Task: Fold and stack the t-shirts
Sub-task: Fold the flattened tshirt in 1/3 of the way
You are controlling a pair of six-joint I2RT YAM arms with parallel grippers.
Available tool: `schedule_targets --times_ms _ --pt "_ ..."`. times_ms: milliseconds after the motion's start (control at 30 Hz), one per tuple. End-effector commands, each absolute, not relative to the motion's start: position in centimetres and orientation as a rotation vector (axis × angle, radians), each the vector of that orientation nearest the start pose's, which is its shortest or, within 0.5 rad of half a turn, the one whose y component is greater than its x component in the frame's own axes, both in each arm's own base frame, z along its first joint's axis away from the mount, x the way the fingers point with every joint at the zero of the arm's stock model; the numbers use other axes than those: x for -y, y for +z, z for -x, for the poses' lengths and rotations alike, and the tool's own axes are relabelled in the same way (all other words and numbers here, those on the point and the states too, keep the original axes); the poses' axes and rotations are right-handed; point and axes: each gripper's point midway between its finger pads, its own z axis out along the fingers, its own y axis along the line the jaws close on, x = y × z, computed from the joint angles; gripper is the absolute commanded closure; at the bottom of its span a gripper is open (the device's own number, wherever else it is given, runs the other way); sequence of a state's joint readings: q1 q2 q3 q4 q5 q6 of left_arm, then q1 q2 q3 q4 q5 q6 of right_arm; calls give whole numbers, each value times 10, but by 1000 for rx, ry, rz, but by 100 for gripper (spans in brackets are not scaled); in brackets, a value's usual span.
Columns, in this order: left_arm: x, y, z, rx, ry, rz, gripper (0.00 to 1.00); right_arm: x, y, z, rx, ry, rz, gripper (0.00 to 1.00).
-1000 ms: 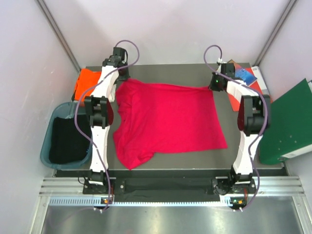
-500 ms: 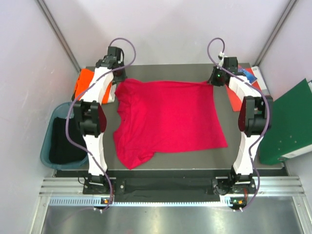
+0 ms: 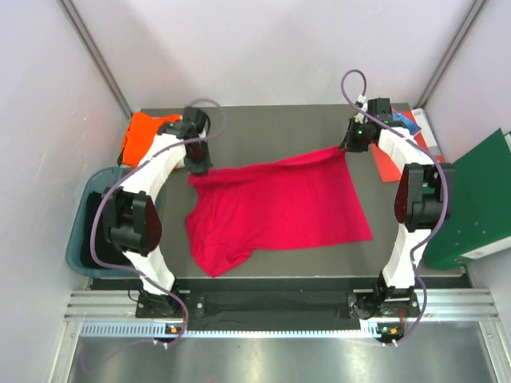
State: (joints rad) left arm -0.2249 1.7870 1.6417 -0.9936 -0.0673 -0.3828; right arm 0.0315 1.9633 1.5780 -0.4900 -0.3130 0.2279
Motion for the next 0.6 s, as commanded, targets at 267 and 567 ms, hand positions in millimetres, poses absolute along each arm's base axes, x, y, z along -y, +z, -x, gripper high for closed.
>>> schedule_targets --times_ms 267,567 --pt "89 136 -289 -2819 61 432 1 -86 81 -447 -2627 610 -110 100" --pt "104 119 -321 -2878 89 359 1 -66 63 -404 -2791 454 -187 74"
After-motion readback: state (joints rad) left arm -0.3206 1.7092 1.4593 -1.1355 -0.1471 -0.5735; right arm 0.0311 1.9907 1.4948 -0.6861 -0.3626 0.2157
